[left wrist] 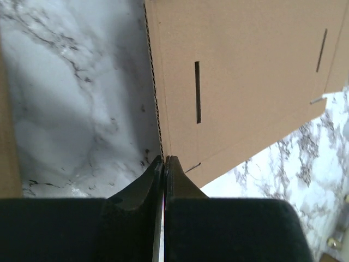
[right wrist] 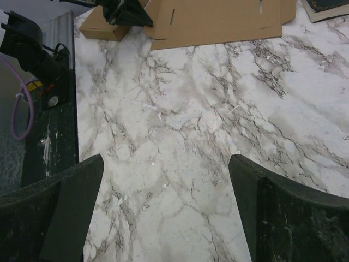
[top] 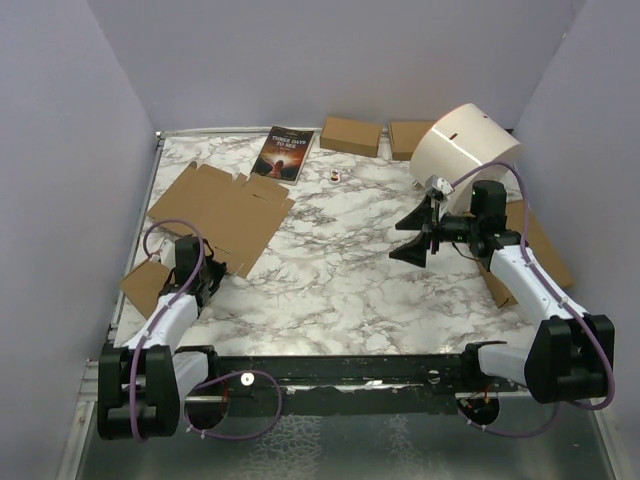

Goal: Fold the paper box

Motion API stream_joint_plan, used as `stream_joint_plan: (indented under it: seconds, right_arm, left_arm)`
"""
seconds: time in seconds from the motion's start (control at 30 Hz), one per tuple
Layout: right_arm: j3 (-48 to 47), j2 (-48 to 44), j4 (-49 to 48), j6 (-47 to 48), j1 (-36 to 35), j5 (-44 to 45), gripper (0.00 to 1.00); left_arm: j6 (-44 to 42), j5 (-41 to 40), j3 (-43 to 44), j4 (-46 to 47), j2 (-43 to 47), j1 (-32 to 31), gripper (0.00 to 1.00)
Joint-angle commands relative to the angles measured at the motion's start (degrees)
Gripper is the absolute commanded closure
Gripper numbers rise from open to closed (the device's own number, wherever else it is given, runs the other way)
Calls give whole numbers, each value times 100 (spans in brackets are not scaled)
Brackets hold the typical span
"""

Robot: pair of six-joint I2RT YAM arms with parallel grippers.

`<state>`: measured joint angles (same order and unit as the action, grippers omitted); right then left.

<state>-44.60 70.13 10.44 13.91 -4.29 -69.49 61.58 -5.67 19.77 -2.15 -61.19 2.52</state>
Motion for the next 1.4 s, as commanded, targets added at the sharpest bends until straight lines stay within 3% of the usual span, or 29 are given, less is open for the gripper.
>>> stream_joint_plan:
  seconds: [0.0, 0.2, 0.43, 0.7, 0.9, 1.07, 1.37]
  right_arm:
    - [-6, 40, 55, 185, -3, -114, 1]
    - [102, 73, -77, 162, -8, -350, 1]
    - [421, 201, -562, -163, -1, -452, 1]
    - [244, 641, -630, -743, 598, 488, 1]
    - [270, 808, -580, -471, 676, 1067, 0]
    - [-24, 1122, -280, -209, 751, 1417, 1]
    - [-137, 1084, 7, 138, 1579, 972, 5]
  left_arm:
    - [-516, 608, 105, -173, 461, -29, 100]
    - [-979, 1285, -37, -304, 1425, -657, 100]
    - [-1474, 1810, -70, 69, 1634, -1834, 100]
    - [-1970, 1758, -294, 1478, 1218, -2852, 100]
    - [-3100, 1401, -315, 2263, 785, -3498, 100]
    - [-3864, 1146, -599, 3379, 919, -3855, 100]
    - [-4637, 1175, -763, 3796, 999, -3925, 100]
